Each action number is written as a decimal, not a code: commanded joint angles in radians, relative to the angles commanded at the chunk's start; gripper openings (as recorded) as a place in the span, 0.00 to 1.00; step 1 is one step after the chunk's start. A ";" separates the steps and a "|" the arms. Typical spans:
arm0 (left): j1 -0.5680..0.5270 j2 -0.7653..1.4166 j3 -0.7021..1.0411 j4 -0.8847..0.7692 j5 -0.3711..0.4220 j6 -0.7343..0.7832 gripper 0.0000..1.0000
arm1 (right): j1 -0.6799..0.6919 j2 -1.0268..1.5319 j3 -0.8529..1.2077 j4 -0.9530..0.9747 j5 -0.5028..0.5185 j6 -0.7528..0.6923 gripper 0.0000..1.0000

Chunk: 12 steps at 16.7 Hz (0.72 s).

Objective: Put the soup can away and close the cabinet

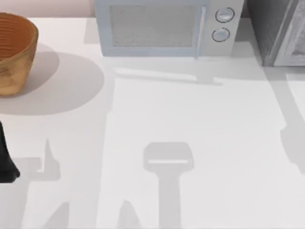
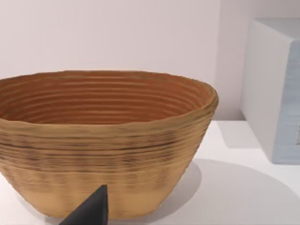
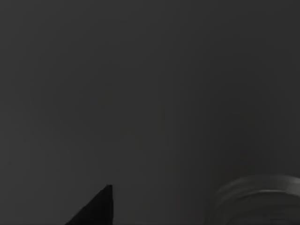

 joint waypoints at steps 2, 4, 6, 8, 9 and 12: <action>0.000 0.000 0.000 0.000 0.000 0.000 1.00 | -0.001 -0.028 -0.030 0.014 -0.005 -0.003 1.00; 0.000 0.000 0.000 0.000 0.000 0.000 1.00 | -0.005 -0.094 -0.102 0.045 -0.017 -0.010 1.00; 0.000 0.000 0.000 0.000 0.000 0.000 1.00 | -0.010 -0.199 -0.214 0.091 -0.033 -0.019 1.00; 0.000 0.000 0.000 0.000 0.000 0.000 1.00 | -0.017 -0.341 -0.369 0.147 -0.052 -0.029 1.00; 0.000 0.000 0.000 0.000 0.000 0.000 1.00 | -0.020 -0.423 -0.462 0.178 -0.061 -0.034 1.00; 0.000 0.000 0.000 0.000 0.000 0.000 1.00 | -0.033 -0.696 -0.801 0.277 -0.089 -0.047 1.00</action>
